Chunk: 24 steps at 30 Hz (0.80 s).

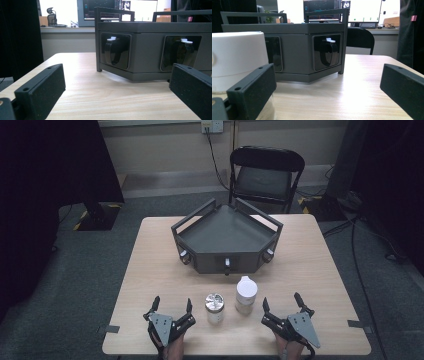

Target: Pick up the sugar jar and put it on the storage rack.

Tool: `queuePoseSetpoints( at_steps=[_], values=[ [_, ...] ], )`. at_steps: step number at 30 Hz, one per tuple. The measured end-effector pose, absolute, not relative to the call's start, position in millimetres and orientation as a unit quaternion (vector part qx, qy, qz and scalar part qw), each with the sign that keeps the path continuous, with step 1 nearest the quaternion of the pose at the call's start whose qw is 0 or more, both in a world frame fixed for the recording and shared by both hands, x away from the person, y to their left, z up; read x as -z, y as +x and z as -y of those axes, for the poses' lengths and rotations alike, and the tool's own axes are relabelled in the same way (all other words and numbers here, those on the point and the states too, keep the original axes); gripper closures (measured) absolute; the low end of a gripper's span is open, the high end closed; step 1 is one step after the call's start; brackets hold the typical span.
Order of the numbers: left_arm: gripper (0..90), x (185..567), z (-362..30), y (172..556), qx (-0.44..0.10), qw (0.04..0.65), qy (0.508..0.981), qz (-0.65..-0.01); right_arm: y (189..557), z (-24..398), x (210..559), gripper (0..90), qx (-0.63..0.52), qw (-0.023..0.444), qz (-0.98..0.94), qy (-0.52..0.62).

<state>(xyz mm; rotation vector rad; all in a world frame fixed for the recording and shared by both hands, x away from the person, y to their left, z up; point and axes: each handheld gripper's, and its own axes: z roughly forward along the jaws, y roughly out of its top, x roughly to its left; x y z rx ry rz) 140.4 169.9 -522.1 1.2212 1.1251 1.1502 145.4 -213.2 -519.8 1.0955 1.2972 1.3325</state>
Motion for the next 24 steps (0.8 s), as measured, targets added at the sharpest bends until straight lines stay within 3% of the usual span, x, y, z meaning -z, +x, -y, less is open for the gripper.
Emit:
queuePoseSetpoints(
  at_steps=[24],
  values=[
    [0.0, 511.2, -180.7, 142.8, -0.459, 0.554, 0.513, -0.469, 145.4, 214.2, 520.0, 0.0, -0.546, 0.471, -0.529, 0.447]
  ],
)
